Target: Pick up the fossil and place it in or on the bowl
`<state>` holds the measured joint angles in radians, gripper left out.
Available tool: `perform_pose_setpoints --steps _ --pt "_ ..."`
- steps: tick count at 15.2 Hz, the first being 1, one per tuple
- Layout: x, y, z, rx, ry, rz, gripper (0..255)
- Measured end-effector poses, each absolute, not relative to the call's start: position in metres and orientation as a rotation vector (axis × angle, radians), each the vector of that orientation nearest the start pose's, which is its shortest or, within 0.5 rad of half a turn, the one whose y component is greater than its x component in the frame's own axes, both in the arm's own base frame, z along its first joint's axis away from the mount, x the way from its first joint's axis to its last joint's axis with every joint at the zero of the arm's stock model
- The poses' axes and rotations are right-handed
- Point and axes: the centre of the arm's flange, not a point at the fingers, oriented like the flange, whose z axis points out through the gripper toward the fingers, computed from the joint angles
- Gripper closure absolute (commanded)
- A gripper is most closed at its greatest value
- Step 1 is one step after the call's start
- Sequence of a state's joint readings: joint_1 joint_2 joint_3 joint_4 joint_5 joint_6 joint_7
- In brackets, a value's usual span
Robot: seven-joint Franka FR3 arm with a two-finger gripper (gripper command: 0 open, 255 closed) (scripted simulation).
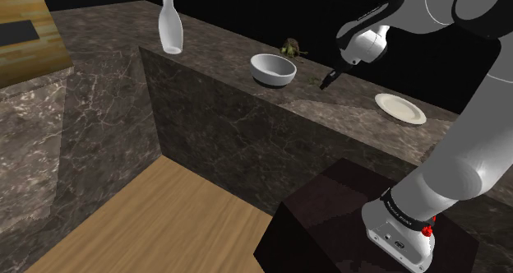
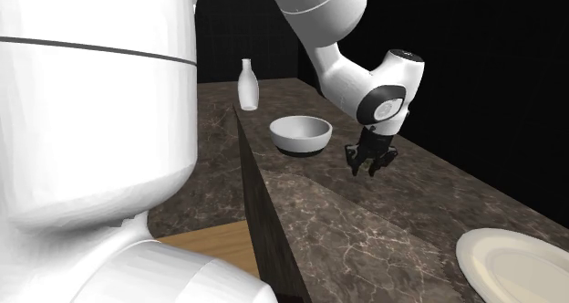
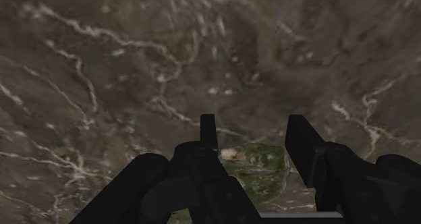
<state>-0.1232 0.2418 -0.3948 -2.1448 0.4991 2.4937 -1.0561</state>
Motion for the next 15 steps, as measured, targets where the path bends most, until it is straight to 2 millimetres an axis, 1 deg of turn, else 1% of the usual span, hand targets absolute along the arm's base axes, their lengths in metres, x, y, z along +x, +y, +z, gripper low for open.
perform_pose_setpoints --steps 6,7,8,9,11,12,15 --pt "0.503 -0.286 0.342 -3.036 -0.266 -0.403 255" --pt "0.503 -0.286 0.342 -3.036 -0.266 -0.403 0" --pt "0.503 -0.286 0.342 -3.036 -0.266 -0.403 0" --pt "0.518 -0.286 0.344 -3.050 -0.303 -0.345 0" --pt "0.560 -0.277 0.339 -3.087 -0.485 -0.086 0" --pt "0.570 -0.276 0.335 -3.094 -0.529 -0.008 0" --pt "0.578 -0.274 0.319 -3.101 -0.566 0.065 0"
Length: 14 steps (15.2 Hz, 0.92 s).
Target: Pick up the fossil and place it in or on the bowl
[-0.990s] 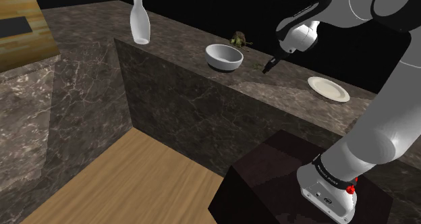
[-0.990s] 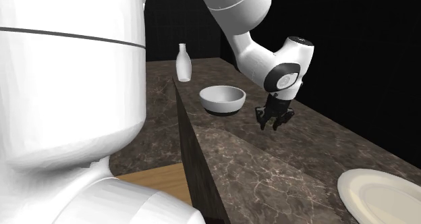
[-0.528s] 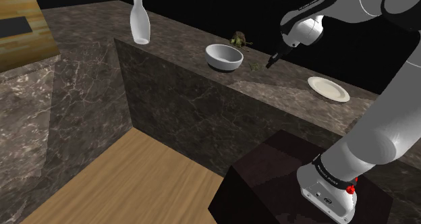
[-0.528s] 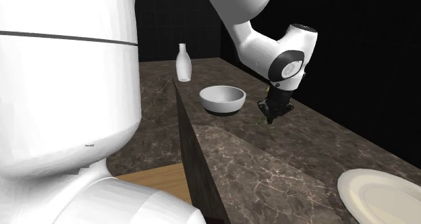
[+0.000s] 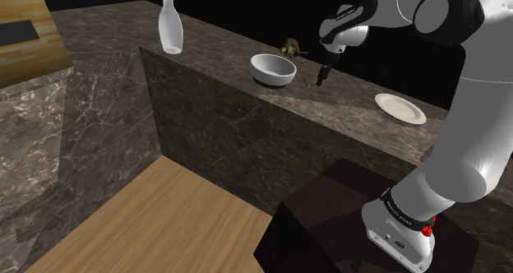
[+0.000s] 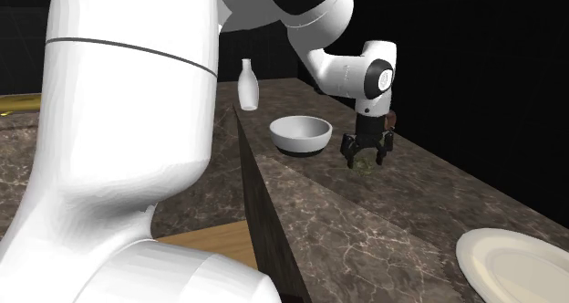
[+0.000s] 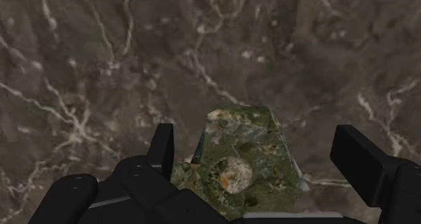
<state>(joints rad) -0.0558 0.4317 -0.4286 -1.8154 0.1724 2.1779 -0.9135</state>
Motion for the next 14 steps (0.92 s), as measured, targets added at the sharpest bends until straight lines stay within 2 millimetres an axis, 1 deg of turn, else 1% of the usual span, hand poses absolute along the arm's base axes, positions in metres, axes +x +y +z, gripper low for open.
perform_pose_setpoints --steps 4,10,11,14 --pt "0.579 -0.275 0.299 -3.102 -0.571 0.076 0" --pt "0.578 -0.276 0.295 -3.102 -0.571 0.076 0" --pt "0.578 -0.276 0.295 -3.102 -0.571 0.076 255" --pt "0.579 -0.274 0.299 -3.099 -0.574 0.072 255"
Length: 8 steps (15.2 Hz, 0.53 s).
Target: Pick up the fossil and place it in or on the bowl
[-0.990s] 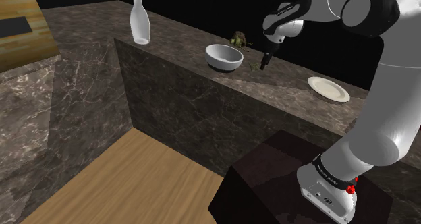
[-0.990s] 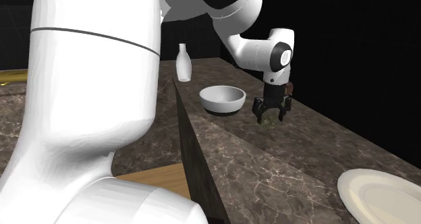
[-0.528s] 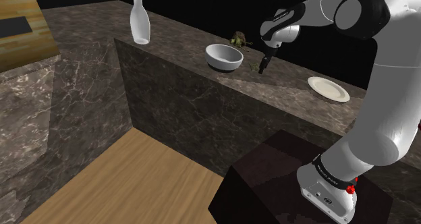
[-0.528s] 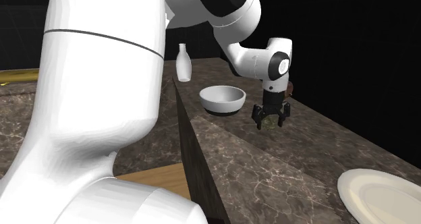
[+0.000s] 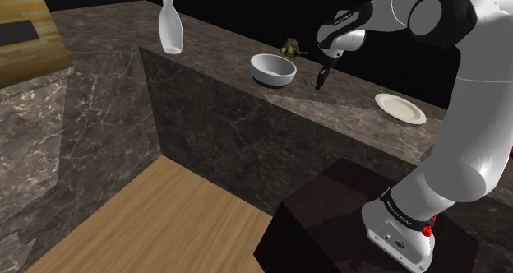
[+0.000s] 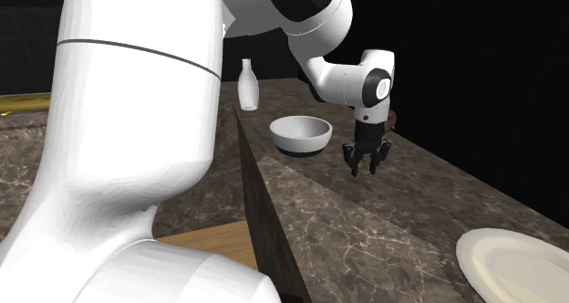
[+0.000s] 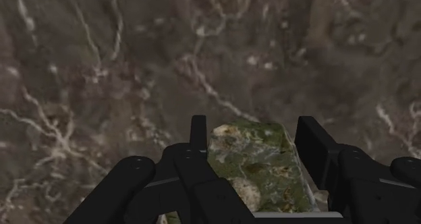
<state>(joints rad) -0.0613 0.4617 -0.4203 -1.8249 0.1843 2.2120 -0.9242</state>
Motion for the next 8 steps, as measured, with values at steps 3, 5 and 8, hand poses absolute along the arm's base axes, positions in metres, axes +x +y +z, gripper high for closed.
perform_pose_setpoints --steps 3,5,8 --pt "0.5788 -0.2740 0.2987 -3.101 -0.574 0.068 255" --pt "0.5787 -0.2737 0.2988 -3.102 -0.574 0.067 255" --pt "0.5787 -0.2745 0.2996 -3.102 -0.573 0.071 255"
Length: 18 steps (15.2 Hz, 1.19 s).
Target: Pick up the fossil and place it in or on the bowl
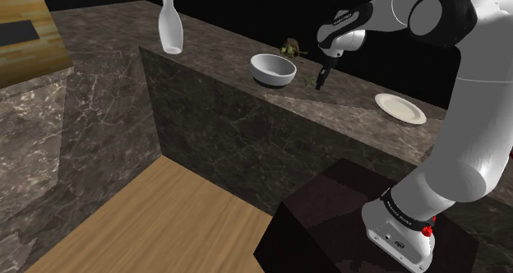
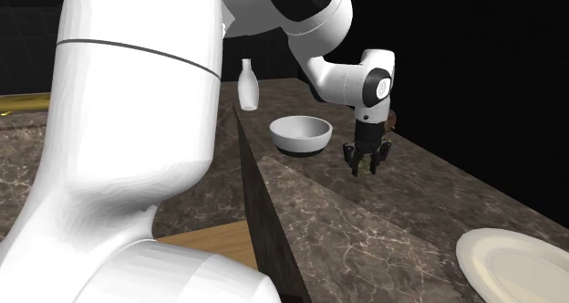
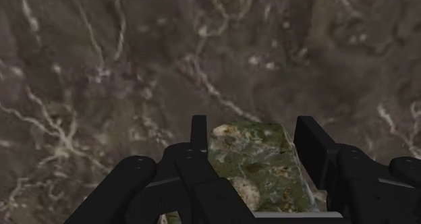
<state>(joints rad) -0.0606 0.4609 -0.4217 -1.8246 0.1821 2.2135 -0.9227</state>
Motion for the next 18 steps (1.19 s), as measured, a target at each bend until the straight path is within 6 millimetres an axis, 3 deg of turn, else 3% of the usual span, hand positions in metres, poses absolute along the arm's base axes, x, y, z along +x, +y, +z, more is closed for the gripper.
perform_pose_setpoints --steps 18 --pt "0.578 -0.276 0.390 -3.102 -0.571 0.076 255"
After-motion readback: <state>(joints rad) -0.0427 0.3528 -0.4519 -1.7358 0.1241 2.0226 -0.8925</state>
